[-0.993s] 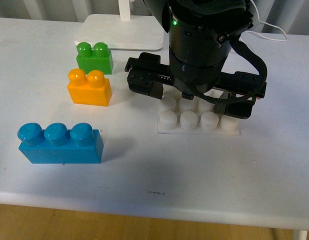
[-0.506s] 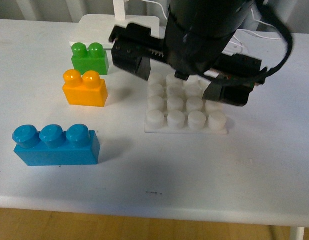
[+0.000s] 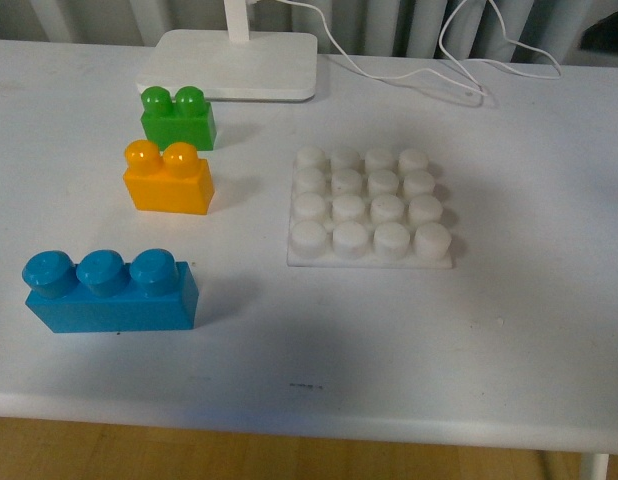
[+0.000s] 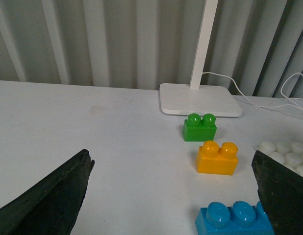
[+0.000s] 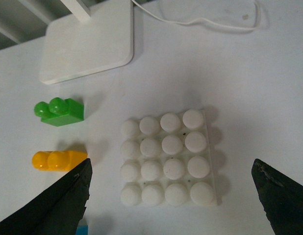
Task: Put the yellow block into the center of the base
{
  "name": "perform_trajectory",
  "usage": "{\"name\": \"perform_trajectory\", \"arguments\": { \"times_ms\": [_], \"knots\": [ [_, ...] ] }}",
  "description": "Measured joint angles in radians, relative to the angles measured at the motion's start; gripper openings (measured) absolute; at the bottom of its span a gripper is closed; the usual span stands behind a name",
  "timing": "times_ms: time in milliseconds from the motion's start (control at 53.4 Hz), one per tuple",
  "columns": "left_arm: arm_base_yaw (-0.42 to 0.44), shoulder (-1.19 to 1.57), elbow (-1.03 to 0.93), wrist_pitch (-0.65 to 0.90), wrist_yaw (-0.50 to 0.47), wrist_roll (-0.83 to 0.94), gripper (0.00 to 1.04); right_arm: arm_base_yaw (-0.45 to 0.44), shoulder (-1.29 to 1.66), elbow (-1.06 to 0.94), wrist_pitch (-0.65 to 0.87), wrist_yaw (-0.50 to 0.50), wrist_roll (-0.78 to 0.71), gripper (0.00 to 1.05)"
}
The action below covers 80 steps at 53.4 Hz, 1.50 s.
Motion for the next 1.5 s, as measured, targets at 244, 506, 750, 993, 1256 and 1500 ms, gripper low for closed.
{"name": "perform_trajectory", "arguments": {
  "times_ms": [244, 506, 750, 993, 1256, 1500],
  "knots": [
    [0.0, 0.0, 0.0, 0.0, 0.0, 0.0, 0.98, -0.08, -0.318, -0.215, 0.066, -0.05, -0.107, 0.96],
    [0.0, 0.0, 0.0, 0.0, 0.0, 0.0, 0.98, -0.209, -0.644, -0.381, 0.098, -0.116, -0.204, 0.96],
    [0.0, 0.0, 0.0, 0.0, 0.0, 0.0, 0.98, -0.365, -0.895, -0.52, 0.079, -0.228, -0.212, 0.96],
    [0.0, 0.0, 0.0, 0.0, -0.001, 0.0, 0.98, -0.426, -0.981, -0.623, 0.242, -0.149, -0.375, 0.8],
    [0.0, 0.0, 0.0, 0.0, 0.001, 0.0, 0.98, -0.463, -1.065, -0.735, 0.286, -0.133, -0.522, 0.35],
    [0.0, 0.0, 0.0, 0.0, 0.0, 0.0, 0.98, -0.465, -1.133, -0.8, 0.287, -0.134, -0.54, 0.01]
  ]
}}
